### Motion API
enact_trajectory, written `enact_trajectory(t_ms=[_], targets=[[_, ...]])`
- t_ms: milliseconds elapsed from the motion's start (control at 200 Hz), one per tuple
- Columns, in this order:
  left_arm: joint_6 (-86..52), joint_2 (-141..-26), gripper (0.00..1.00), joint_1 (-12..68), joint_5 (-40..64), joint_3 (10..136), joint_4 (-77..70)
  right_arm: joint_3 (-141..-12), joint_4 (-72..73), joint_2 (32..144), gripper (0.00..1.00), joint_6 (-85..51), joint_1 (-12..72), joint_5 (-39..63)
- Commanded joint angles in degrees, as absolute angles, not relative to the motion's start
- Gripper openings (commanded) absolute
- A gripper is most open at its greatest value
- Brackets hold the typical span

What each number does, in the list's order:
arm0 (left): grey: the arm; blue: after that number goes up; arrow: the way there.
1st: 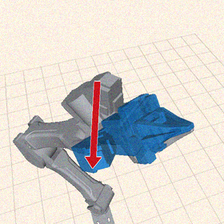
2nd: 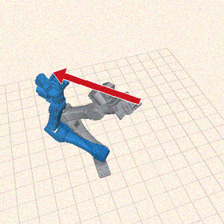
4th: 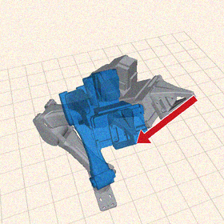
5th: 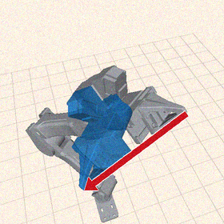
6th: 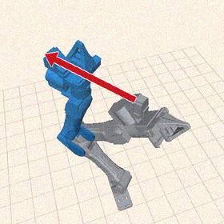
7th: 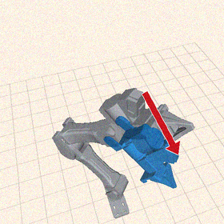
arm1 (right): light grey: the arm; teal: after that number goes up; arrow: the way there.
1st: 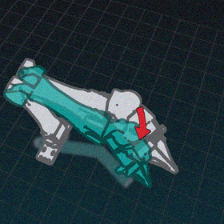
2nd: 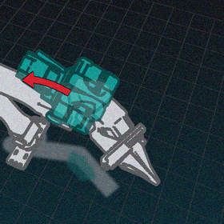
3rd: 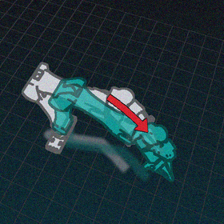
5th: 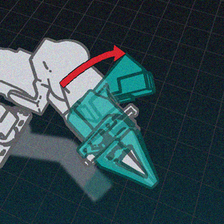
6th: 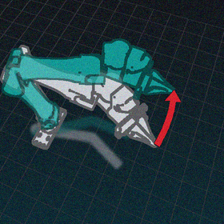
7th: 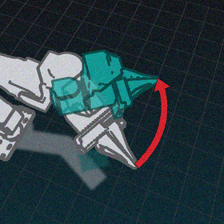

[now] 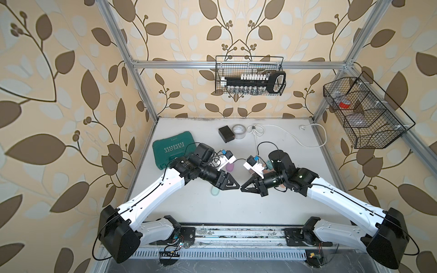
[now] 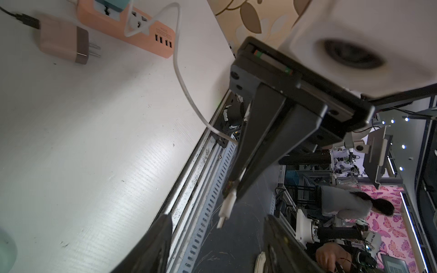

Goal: Charge the bluetooth headset
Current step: Adjust the bluetooth headset at the center of the board.

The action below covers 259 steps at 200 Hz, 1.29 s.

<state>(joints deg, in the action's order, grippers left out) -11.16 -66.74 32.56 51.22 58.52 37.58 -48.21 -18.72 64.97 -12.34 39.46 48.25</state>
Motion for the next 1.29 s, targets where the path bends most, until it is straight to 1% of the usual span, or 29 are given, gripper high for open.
enact_trajectory(t_ms=[0,105,165,285,410,550,630,815,1015,1145,1290], targets=[[-12.7,-62.8,0.71,30.0,46.6,58.7,36.4,-47.9,-20.5,63.5,0.00,-11.2,39.0,46.3],[-16.4,-61.1,0.81,27.6,41.0,56.8,36.3,-47.5,-21.0,62.4,0.00,-11.4,38.5,44.3],[-18.5,-60.9,0.84,27.2,36.5,56.0,37.3,-47.2,-21.3,61.7,0.00,-11.5,38.0,43.2],[-22.5,-63.1,0.84,27.2,29.5,55.3,41.3,-46.8,-21.9,60.6,0.00,-11.7,36.9,41.9],[-27.1,-66.6,0.84,27.2,25.4,53.8,43.8,-46.5,-23.1,60.0,0.00,-11.7,36.4,39.1],[-31.6,-69.8,0.84,27.2,20.1,52.5,45.7,-45.6,-22.7,59.3,0.01,-12.3,36.0,38.5],[-34.2,-70.7,0.84,27.2,18.9,52.0,46.1,-45.0,-22.2,58.8,0.01,-12.6,35.9,38.2],[-41.6,-71.9,0.89,27.2,17.4,49.1,43.6,-44.2,-21.5,58.3,0.01,-12.8,35.9,37.8],[-43.4,-75.2,0.86,27.2,16.2,49.8,43.0,-43.7,-21.3,57.9,0.01,-12.8,35.7,37.5],[-52.0,-77.3,0.85,27.2,19.8,50.0,42.8,-43.3,-21.0,57.7,0.01,-13.0,35.7,37.5],[-62.3,-78.2,0.85,27.3,20.2,48.3,40.7,-42.6,-19.8,57.2,0.01,-13.5,35.5,37.4]])
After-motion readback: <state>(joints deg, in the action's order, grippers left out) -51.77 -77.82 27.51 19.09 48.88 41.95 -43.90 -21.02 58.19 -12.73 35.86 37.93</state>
